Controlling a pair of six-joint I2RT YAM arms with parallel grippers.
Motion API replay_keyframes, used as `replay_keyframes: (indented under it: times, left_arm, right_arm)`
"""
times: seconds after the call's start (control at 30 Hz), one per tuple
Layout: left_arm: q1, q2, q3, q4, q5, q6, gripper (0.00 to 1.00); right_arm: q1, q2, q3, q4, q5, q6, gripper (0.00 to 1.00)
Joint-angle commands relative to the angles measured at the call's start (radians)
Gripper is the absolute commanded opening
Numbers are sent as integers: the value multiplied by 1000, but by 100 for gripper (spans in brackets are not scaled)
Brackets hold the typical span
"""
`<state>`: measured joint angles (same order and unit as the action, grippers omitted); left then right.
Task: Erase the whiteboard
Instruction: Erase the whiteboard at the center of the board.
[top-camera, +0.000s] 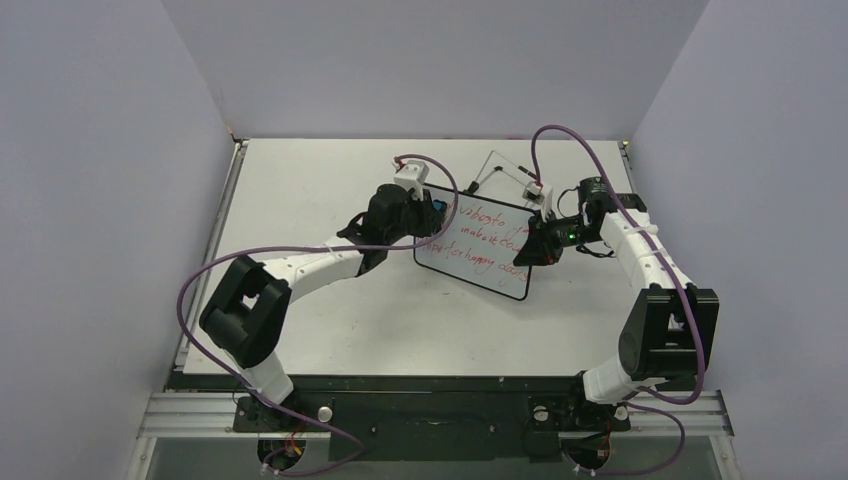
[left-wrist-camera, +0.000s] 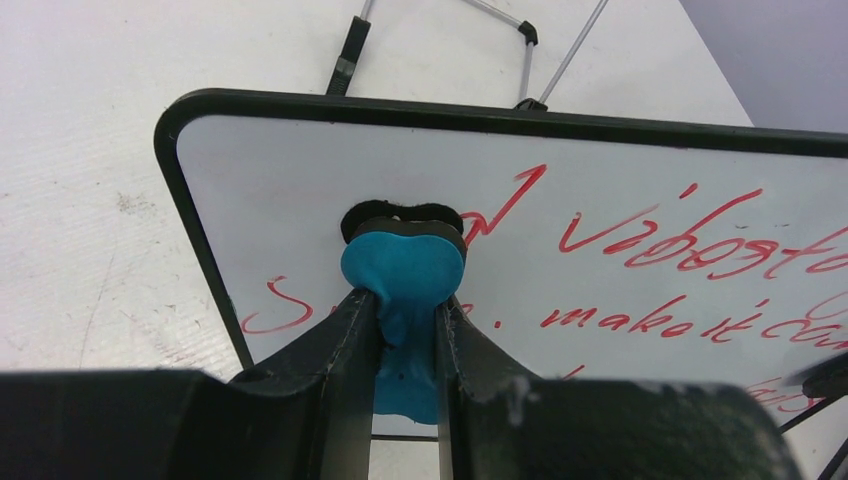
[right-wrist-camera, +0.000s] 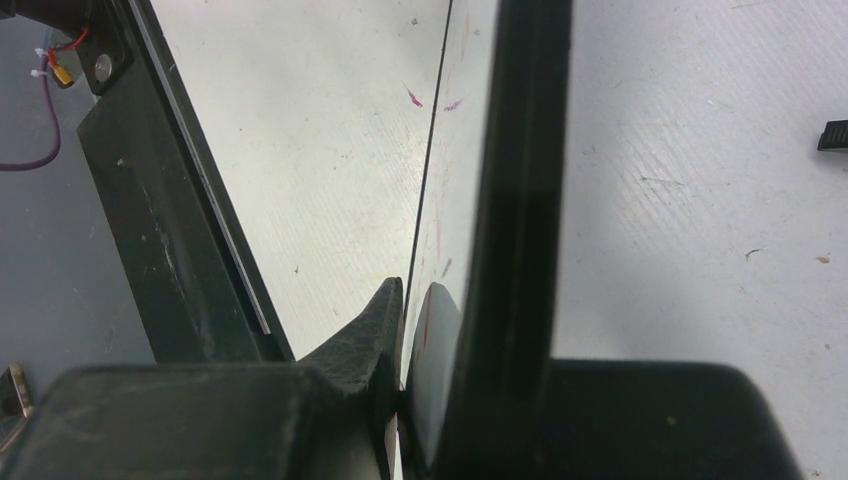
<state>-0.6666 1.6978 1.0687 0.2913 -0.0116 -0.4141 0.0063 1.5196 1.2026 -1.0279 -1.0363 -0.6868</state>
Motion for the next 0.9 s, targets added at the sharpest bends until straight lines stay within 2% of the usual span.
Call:
replay_keyframes:
  times: [0.0, 0.17, 0.4, 0.53, 0.63, 0.87]
  left_arm:
    - [15, 17, 140, 1, 26, 17, 0]
    - [-20, 15, 137, -14, 59, 37, 0]
    - [-32, -15, -40, 37, 10, 3, 0]
    - [-8, -17, -86, 52, -43, -13, 0]
    - [8, -13, -73, 41, -48, -5, 0]
    - [13, -6, 95, -29, -16, 41, 0]
  right_arm:
    - [41, 0, 8, -97, 8, -93, 0]
    - [42, 2, 9, -98, 9, -97, 0]
    - [41, 2, 10, -101, 8, -99, 0]
    - [40, 3, 9, -103, 6, -99, 0]
    - [40, 1, 9, -103, 6, -100, 0]
    - [42, 0, 9, -104, 6, -102, 0]
